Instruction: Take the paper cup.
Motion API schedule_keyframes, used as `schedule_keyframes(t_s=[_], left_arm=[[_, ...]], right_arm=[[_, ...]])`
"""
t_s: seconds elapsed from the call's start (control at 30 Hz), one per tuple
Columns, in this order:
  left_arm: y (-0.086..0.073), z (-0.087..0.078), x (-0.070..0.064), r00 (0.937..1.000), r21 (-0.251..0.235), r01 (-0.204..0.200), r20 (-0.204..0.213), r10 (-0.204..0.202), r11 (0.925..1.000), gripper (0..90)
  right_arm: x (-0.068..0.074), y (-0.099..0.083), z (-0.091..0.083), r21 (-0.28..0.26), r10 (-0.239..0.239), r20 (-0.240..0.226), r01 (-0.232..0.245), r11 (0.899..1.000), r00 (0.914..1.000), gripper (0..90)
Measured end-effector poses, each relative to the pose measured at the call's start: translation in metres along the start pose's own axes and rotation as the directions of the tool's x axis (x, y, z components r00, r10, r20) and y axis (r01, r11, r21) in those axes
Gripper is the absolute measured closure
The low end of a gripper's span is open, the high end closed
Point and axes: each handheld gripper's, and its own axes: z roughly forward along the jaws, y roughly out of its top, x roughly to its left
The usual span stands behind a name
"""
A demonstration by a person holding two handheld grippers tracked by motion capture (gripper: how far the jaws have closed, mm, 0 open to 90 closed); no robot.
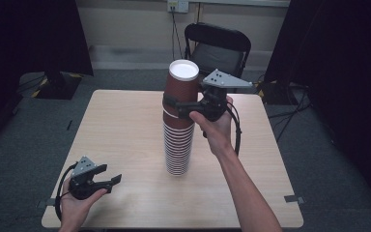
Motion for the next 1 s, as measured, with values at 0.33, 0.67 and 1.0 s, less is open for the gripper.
schedule_keyframes(t_s=[0.33, 0.67, 1.0], left_arm=[[0.0, 0.0, -0.001, 1.0, -0.002, -0.006, 0.008, 0.006, 1.0, 30.2], [0.0, 0.001, -0.001, 1.0, -0.001, -0.006, 0.008, 0.006, 1.0, 29.7], [0.0, 0.001, -0.001, 0.9999, 0.003, -0.015, 0.003, 0.015, 0.9999, 29.6]], right_arm=[[0.002, 0.006, -0.002, -0.032, 0.007, -0.014, -0.008, 0.999, 0.9999, 12.9], [0.001, 0.017, -0.005, -0.067, 0.014, -0.021, -0.016, 0.998, 0.9997, 13.0], [0.0, 0.027, -0.008, -0.092, 0.015, -0.014, -0.016, 0.996, 0.9998, 13.0]])
